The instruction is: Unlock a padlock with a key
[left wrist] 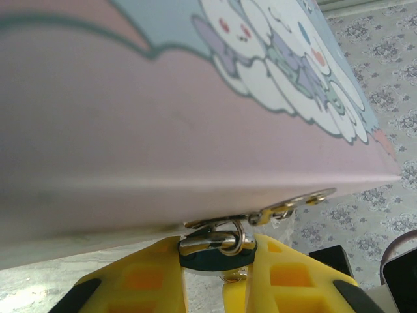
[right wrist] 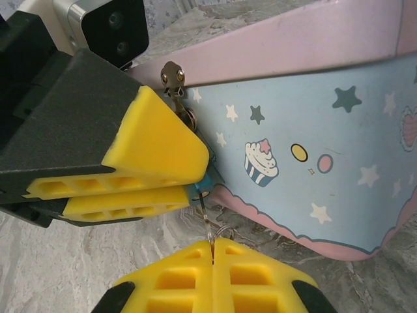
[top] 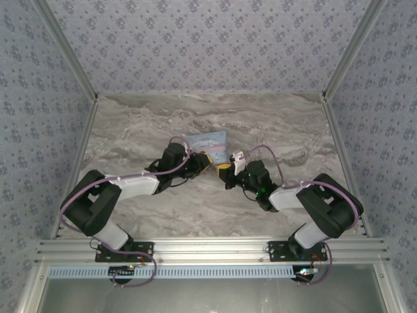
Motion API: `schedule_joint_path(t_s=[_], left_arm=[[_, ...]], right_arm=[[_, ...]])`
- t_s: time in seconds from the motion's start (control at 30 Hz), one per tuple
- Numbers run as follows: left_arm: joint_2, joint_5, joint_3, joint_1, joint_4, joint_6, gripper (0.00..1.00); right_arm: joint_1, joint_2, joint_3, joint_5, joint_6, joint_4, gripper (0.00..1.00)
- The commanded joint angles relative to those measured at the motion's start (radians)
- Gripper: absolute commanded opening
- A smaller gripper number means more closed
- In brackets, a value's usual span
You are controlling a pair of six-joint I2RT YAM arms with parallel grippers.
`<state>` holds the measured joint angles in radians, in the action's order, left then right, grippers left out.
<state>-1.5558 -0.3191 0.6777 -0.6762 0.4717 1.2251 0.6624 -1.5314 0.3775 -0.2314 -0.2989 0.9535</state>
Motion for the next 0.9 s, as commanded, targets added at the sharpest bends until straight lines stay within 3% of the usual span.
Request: schedule_joint_path(t_s=[0.0,0.57,0.87], left_arm=[[0.004,-0.028,0.008,-0.008,0.065,0.014,0.17],[0.005,-0.066,0.017,-0.014,0.108,0.047,0.17],[0.002,-0.063,0.025,-0.015,0.043,-0.004,0.17]], right_arm=[[-0.004,0.019,-0.001,-0.002,-0.014,0.04,0.0],[-0.005,-0.074,0.021,-0.029,-0.032,0.143,0.0],[-0.021,-0.071,0.026,-0.041,-0.035,0.156,0.0]])
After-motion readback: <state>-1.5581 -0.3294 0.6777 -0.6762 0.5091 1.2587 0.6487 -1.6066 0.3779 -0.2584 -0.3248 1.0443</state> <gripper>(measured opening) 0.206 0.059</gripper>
